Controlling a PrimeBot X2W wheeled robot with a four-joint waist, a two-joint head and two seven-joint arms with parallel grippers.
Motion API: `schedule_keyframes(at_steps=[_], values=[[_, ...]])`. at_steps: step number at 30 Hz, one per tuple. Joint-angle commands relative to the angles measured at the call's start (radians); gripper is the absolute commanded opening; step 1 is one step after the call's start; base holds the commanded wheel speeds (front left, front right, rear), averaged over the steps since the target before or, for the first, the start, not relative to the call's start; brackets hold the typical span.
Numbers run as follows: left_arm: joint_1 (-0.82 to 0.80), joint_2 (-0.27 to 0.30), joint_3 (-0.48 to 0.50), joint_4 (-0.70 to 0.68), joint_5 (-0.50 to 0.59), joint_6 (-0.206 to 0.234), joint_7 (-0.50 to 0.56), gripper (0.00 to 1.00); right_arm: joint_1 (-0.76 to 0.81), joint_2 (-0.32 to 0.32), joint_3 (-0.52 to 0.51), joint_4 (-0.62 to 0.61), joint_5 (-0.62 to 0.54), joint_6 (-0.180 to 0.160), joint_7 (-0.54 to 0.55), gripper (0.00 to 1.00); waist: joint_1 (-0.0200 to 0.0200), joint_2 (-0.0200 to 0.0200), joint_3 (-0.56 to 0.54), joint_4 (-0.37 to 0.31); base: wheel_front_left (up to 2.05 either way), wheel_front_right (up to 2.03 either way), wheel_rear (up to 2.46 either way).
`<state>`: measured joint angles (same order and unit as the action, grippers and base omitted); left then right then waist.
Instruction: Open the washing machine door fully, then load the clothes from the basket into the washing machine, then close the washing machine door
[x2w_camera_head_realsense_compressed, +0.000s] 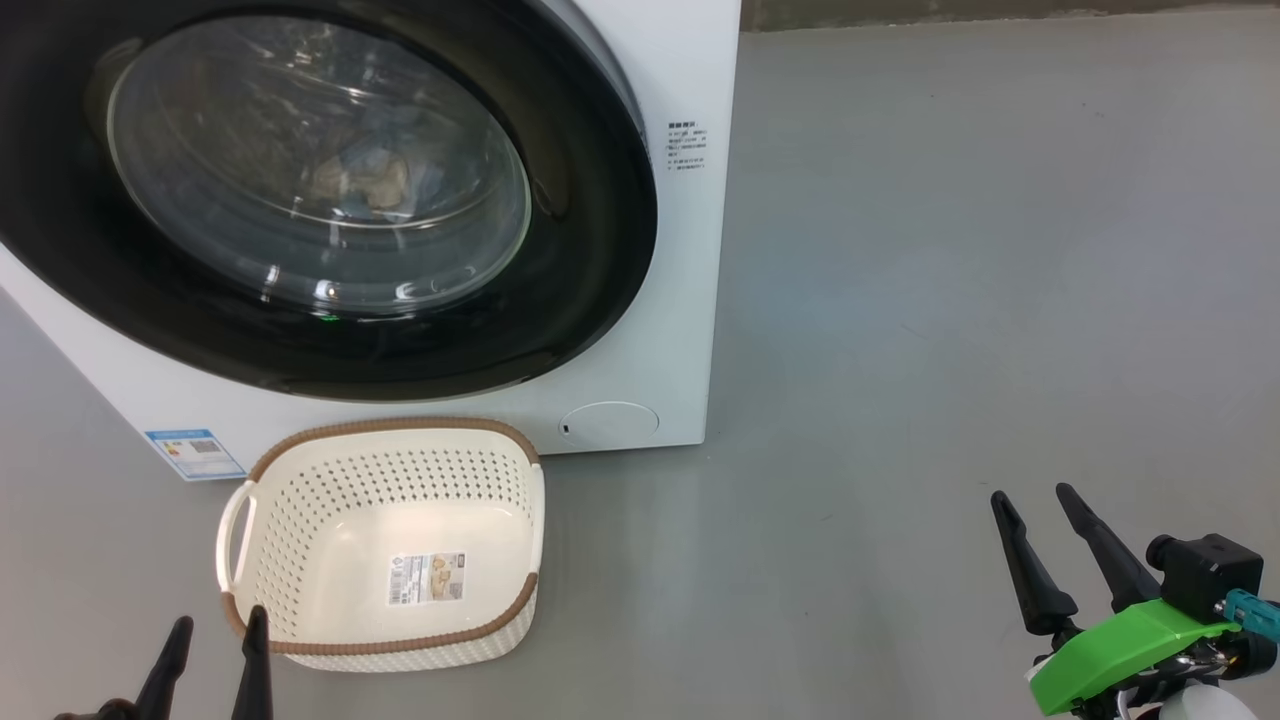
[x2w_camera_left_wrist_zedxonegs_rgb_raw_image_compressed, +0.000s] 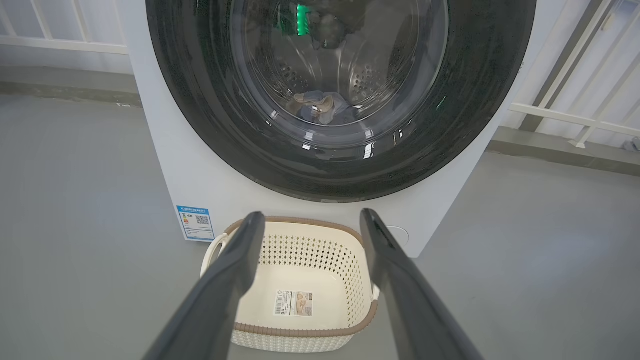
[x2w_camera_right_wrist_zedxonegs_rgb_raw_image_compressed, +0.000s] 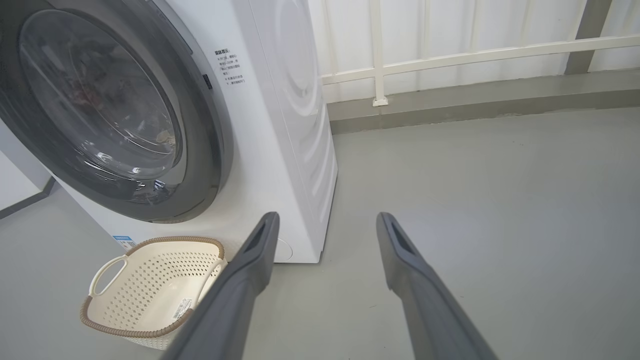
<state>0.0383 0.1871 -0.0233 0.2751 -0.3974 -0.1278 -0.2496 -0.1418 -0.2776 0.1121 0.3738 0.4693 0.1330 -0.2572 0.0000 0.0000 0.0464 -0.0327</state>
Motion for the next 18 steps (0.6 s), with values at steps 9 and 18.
schedule_keyframes(at_steps=[9,18], values=[[-0.019,0.012,0.051,-0.017,0.012,-0.003,-0.012,1.0,-0.002,-0.012,0.016,-0.025,-0.006,-0.002,-0.005,1.0,0.0,0.0,-0.008,0.001,0.0,0.0,0.0],[0.001,-0.028,0.016,0.03,-0.003,0.0,0.004,0.0,0.004,0.015,0.006,0.028,0.001,0.0,0.001,0.0,0.0,0.0,-0.014,0.002,0.0,0.0,0.0]])
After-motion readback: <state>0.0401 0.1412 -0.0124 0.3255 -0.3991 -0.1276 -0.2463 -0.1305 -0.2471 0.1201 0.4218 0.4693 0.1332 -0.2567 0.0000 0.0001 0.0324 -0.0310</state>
